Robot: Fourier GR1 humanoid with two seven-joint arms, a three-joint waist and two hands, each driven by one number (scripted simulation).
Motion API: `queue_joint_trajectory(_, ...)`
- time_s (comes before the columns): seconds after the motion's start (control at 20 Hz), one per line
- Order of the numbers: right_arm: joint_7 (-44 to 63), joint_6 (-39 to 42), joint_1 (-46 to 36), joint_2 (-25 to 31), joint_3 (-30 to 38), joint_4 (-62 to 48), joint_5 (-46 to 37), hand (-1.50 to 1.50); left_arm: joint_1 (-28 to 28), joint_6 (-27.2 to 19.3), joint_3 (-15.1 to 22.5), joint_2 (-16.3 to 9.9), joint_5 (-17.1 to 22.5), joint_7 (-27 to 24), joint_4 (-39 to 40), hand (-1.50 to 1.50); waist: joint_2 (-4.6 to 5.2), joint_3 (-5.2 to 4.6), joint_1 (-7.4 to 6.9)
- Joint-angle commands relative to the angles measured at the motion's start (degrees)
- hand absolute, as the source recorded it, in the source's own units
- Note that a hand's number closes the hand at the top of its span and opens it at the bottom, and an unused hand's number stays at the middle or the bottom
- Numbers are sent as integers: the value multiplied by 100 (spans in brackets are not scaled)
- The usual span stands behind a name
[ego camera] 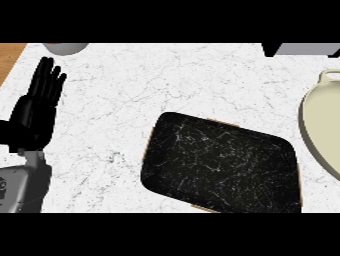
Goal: Pick the pear from the tray and place it in the pot
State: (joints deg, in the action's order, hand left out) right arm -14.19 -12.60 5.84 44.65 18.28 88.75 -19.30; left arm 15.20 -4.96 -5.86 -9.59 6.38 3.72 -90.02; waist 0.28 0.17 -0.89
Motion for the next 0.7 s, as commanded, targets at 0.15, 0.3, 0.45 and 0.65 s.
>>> queue_joint_trajectory(0.15,-1212,-87,-1565,-142,-367,-2741,-425,150,353,32,-180,-202,68,248,8,0,0,-8,-42)
queue_joint_trajectory(0.3,-1454,461,-1865,204,-412,-3672,-488,150,346,18,-143,-104,45,147,219,0,13,-6,-53)
queue_joint_trajectory(0.45,-1378,1176,-2064,54,-421,-4262,-133,-150,151,156,-176,-138,128,-18,129,0,21,-3,-107)
queue_joint_trajectory(0.65,-2147,1452,-2715,-85,-702,-5132,-391,-150,485,29,-24,1,-20,98,446,0,25,-2,-57)
